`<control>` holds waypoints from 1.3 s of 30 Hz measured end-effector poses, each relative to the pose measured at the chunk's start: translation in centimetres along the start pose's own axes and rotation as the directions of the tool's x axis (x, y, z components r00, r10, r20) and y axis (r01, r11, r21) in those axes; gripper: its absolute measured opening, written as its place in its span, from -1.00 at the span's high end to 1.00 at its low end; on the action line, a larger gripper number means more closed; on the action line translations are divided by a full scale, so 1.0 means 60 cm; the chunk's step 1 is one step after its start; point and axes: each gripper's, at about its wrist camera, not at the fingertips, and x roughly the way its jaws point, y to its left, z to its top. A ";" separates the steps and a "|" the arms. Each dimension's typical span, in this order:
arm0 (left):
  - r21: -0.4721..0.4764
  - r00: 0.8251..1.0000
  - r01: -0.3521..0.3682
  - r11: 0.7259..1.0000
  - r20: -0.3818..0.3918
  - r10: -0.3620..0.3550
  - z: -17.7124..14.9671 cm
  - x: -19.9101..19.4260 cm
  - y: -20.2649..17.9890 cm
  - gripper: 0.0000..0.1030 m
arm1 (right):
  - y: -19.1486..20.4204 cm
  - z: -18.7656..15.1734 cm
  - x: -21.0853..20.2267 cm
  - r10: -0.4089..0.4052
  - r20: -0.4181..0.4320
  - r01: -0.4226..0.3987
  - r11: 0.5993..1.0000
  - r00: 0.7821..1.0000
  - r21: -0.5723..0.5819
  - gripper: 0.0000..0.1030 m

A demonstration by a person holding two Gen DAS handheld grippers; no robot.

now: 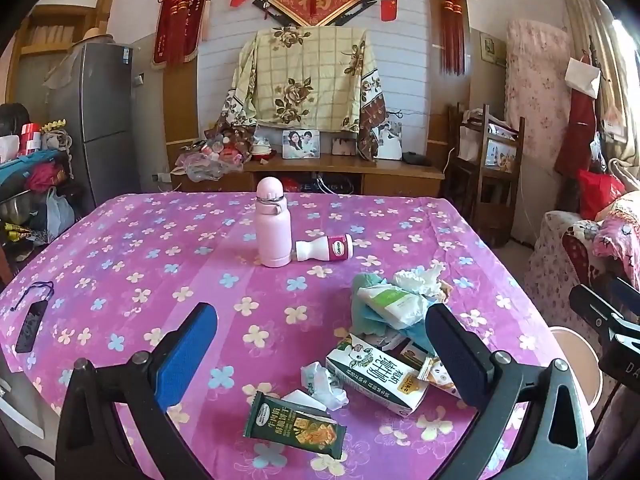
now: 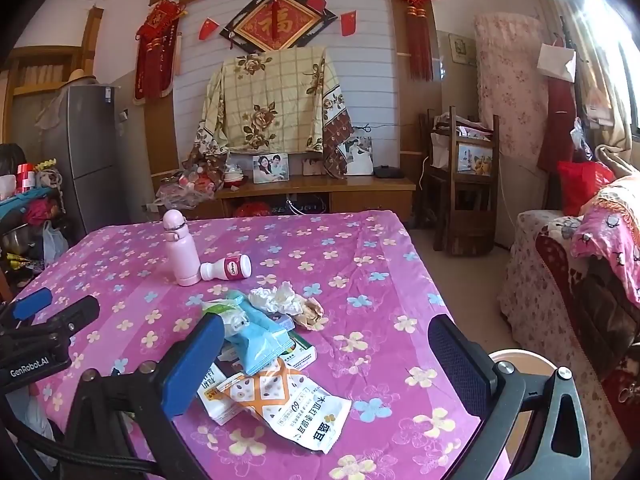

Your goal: Collect trash

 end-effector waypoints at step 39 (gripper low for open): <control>0.002 1.000 0.005 1.000 -0.017 -0.005 -0.014 0.012 0.003 -1.00 | -0.003 -0.017 0.021 -0.029 -0.008 0.029 0.999 1.000 -0.043 -1.00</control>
